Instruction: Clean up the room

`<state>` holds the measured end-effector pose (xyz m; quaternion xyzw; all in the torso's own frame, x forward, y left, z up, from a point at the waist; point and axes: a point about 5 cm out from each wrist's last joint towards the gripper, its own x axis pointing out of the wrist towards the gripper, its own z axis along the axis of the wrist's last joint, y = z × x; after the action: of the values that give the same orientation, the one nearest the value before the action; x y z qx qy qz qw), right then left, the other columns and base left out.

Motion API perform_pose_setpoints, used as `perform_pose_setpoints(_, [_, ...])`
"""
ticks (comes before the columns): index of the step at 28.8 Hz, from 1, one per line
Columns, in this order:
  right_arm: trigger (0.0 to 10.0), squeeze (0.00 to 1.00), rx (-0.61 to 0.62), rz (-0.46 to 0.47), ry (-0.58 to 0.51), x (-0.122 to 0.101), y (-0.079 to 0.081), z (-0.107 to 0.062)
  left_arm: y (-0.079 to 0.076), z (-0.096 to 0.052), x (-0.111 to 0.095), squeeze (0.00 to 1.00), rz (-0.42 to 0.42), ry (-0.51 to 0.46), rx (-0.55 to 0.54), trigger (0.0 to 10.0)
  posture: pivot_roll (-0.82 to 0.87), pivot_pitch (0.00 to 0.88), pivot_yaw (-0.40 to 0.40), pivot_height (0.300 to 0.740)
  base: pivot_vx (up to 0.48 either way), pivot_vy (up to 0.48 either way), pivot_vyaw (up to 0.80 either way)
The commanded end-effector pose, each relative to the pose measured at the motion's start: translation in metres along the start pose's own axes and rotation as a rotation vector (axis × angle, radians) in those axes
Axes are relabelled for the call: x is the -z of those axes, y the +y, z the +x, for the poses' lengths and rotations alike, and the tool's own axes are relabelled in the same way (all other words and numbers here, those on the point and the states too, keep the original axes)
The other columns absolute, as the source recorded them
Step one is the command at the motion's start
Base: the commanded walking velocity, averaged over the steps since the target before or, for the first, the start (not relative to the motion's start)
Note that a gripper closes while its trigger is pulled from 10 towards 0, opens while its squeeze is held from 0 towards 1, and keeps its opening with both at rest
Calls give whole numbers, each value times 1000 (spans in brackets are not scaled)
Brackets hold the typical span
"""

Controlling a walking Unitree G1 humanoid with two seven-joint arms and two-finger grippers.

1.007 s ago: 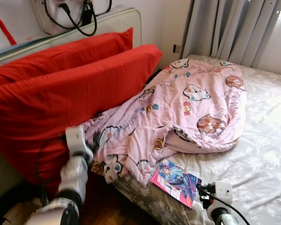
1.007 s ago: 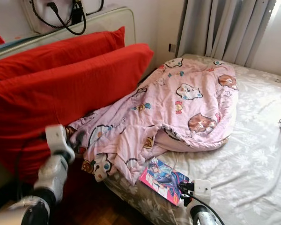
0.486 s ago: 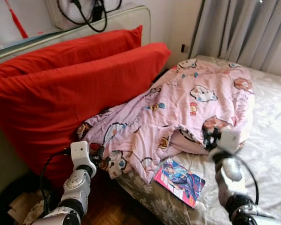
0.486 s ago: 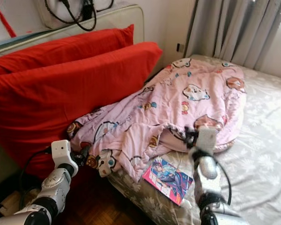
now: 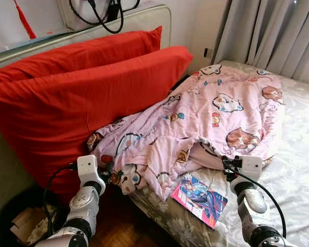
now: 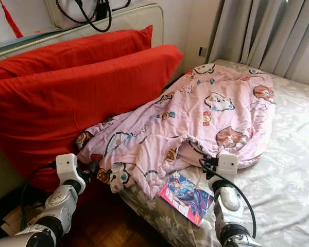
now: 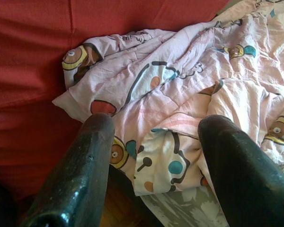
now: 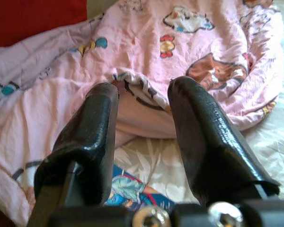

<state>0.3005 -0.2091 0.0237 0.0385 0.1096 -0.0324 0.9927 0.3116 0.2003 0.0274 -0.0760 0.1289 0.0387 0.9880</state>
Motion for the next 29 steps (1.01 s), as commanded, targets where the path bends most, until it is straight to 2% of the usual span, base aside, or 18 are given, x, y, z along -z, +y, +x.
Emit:
perform_pose_setpoints(1, [10000,0,-1,-3,31,4,2,0,2,-2,4,0,10,25,6,10000,80,0,-5,725,0,0,0])
perform_pose_setpoints(5, [10000,0,14,-1,70,10,2,-2,3,-4,9,0,9,46,6,10000,81,0,-5,710,0,0,0])
perform_pose_setpoints(14, [10000,0,21,8,99,16,0,-5,7,-7,16,0,-1,84,-2,10000,84,0,-3,710,0,0,0])
perform_pose_setpoints(18, [10000,0,34,12,156,22,-2,-7,9,-7,17,0,-8,100,-8,10000,88,0,-2,700,0,0,0])
perform_pose_setpoints(22, [10000,0,27,2,161,23,-1,-7,10,-8,18,0,-9,109,-10,10000,88,0,-2,670,0,0,0])
perform_pose_setpoints(29, [10000,0,24,3,147,21,-1,-6,9,-8,19,0,-10,117,-6,10000,87,0,-1,666,0,0,0])
